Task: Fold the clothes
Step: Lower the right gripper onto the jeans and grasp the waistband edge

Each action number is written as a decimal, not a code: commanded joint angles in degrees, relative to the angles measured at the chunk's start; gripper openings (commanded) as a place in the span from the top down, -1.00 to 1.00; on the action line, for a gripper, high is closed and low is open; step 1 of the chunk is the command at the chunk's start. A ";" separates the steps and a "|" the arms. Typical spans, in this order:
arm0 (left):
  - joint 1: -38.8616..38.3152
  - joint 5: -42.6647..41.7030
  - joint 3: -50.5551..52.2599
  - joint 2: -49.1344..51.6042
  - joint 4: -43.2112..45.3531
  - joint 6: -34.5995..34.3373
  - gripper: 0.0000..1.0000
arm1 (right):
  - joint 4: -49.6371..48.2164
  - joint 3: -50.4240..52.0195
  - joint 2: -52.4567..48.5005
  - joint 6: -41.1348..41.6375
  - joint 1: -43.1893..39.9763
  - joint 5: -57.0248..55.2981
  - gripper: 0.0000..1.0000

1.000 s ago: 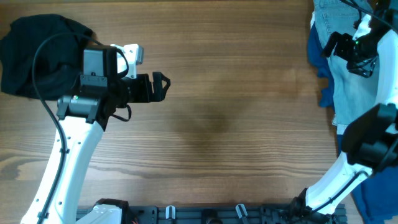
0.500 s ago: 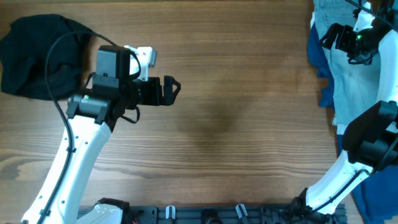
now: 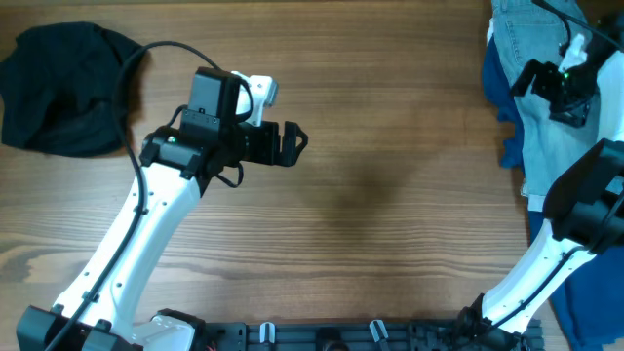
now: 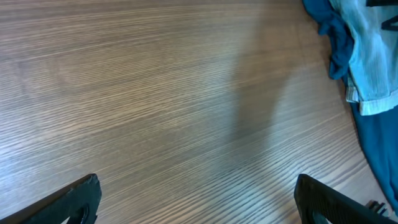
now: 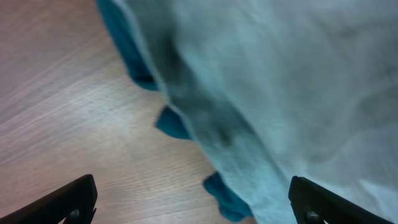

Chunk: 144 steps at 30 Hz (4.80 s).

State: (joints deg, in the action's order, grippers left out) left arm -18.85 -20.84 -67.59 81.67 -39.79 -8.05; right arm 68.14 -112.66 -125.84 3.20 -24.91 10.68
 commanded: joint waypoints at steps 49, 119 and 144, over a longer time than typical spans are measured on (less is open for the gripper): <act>-1.33 0.33 -0.98 7.72 7.50 -1.64 -1.00 | -18.56 29.27 30.08 0.42 8.02 -0.70 -0.89; -1.36 -0.35 -0.98 11.56 9.40 -2.91 -1.00 | -31.74 41.53 15.34 3.43 -4.11 -4.90 0.90; -1.36 -0.42 -0.98 11.89 9.42 -2.93 -1.00 | -11.78 29.57 15.43 4.13 1.44 -2.54 -0.68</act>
State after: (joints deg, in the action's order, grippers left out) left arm -19.88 -20.88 -67.59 92.82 -30.55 -10.44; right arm 55.72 -80.84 -109.95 8.51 -27.22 9.17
